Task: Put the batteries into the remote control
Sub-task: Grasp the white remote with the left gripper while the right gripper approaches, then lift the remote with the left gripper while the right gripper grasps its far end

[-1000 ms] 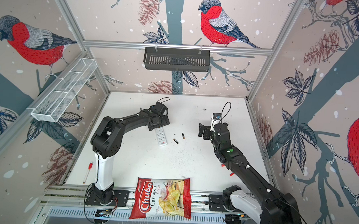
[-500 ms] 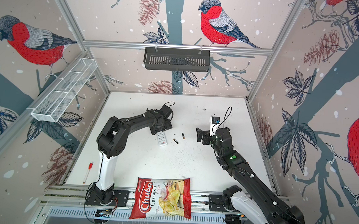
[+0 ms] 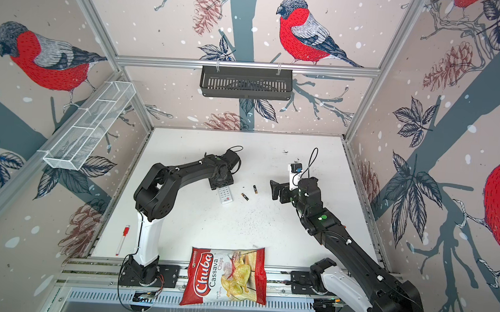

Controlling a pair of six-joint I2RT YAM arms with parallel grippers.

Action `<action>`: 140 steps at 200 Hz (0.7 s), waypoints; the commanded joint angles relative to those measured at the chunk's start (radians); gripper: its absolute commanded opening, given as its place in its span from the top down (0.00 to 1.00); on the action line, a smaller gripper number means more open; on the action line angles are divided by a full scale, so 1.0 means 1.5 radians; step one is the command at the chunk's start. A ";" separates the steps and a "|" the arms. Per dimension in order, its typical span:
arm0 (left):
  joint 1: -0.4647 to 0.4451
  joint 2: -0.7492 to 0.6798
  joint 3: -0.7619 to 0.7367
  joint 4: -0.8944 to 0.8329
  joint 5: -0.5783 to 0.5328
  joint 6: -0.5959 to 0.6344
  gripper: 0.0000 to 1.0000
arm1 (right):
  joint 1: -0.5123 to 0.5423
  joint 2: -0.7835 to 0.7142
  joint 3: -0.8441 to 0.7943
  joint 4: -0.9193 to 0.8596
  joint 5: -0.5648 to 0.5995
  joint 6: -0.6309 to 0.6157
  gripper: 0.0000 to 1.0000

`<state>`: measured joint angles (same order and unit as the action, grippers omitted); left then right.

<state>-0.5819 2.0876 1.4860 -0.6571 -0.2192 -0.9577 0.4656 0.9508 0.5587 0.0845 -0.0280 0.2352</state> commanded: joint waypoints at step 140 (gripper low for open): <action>0.075 -0.465 -0.491 0.665 0.424 0.217 0.63 | 0.059 0.196 0.025 0.245 -0.391 0.137 0.01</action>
<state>-0.5240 1.4708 0.8639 0.0002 0.1589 -0.6476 0.5247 1.2049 0.5766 0.2966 -0.4618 0.3748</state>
